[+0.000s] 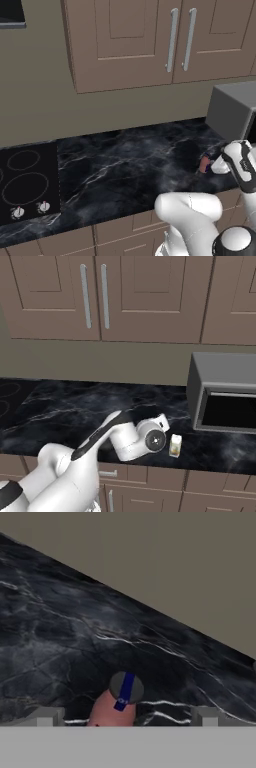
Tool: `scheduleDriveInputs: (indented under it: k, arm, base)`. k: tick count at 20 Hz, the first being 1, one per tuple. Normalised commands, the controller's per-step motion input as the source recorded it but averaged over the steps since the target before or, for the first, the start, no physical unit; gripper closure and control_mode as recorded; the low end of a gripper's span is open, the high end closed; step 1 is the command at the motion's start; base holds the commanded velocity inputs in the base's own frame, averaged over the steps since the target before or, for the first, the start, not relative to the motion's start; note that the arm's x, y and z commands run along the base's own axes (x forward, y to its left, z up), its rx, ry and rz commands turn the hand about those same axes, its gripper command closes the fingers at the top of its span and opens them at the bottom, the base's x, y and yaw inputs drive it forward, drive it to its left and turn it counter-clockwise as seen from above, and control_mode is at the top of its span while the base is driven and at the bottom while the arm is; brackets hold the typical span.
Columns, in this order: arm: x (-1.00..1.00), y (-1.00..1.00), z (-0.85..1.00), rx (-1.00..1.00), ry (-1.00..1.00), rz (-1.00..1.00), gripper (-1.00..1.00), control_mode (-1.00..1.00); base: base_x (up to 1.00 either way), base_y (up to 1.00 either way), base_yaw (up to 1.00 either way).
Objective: Move the drinks to the dining counter.
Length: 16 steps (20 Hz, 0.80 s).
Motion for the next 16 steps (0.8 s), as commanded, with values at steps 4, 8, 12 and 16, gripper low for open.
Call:
scheduleDriveInputs:
  k: [4,8,12,16]
  arm:
    - [0.20,-0.06,-0.09,0.07,0.03,0.00,-1.00,-1.00]
    - [0.14,0.00,-0.03,0.08,0.01,0.00,-1.00,-1.00]
    - [0.01,0.00,-0.03,0.07,0.00,0.00,-1.00,-1.00]
    - [0.00,0.00,-0.10,0.03,0.00,0.00,-1.00,-1.00]
  base:
    - [0.00,0.00,0.00]
    - [0.00,0.00,0.00]
    - [0.00,0.00,0.00]
    - [0.00,0.00,0.00]
